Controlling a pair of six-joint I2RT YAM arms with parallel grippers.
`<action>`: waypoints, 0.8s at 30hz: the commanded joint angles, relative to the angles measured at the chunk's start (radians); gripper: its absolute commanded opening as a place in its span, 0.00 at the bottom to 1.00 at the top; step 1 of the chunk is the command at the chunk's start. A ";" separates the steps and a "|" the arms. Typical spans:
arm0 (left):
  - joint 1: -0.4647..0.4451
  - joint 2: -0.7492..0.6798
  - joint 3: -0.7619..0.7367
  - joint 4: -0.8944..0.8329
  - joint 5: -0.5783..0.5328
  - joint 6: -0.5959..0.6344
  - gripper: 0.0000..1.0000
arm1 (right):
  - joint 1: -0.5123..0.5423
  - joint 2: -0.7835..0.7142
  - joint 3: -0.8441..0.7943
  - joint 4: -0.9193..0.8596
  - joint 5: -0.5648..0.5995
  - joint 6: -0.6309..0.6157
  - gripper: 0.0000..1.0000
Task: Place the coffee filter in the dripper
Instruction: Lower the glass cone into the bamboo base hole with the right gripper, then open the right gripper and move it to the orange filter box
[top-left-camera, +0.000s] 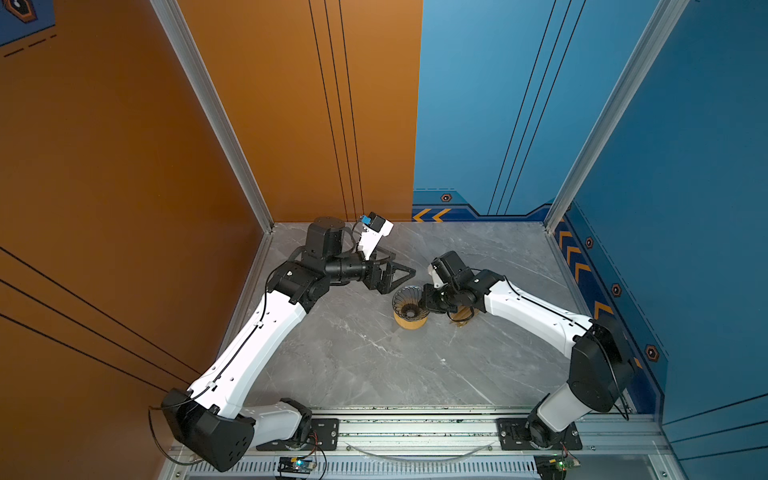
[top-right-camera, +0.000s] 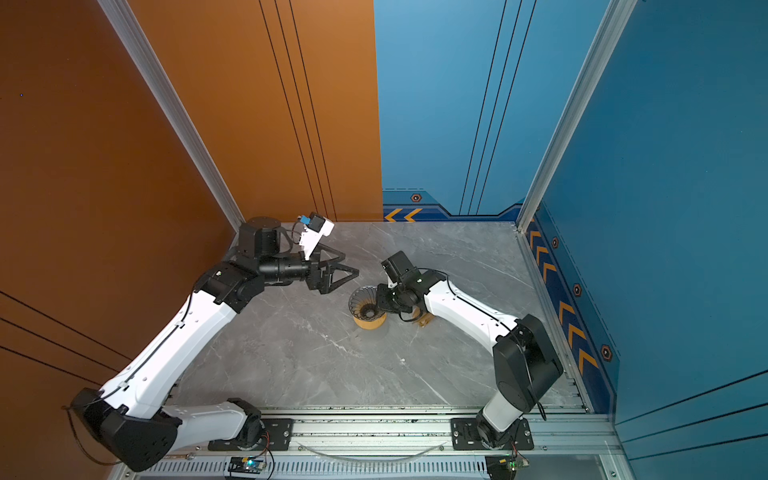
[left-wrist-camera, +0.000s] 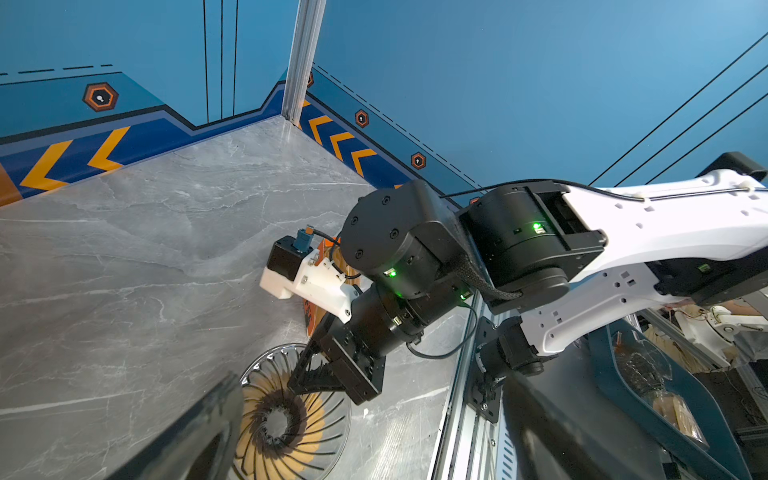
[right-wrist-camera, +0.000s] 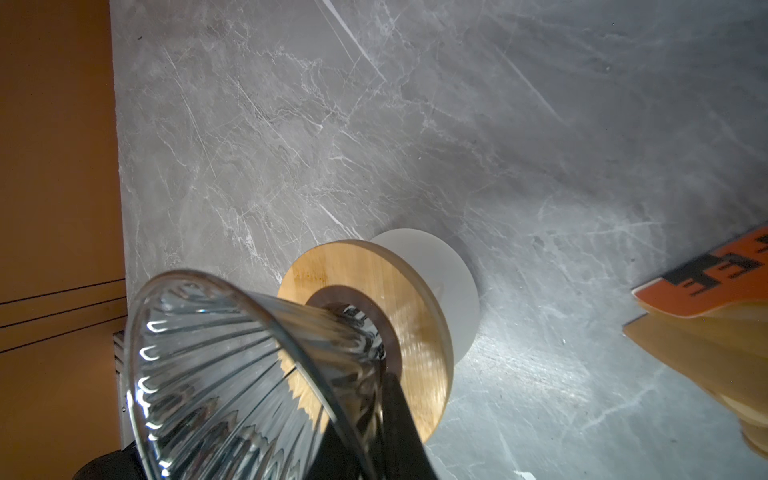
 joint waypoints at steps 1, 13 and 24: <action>-0.002 -0.005 -0.009 0.019 0.025 -0.008 0.98 | -0.003 0.017 -0.015 0.005 -0.001 0.006 0.12; -0.002 -0.004 -0.009 0.019 0.028 -0.008 0.98 | -0.003 -0.012 0.004 -0.009 0.007 0.002 0.26; -0.001 0.004 -0.007 0.019 0.032 -0.012 0.98 | 0.004 -0.194 -0.013 -0.061 0.082 -0.035 0.41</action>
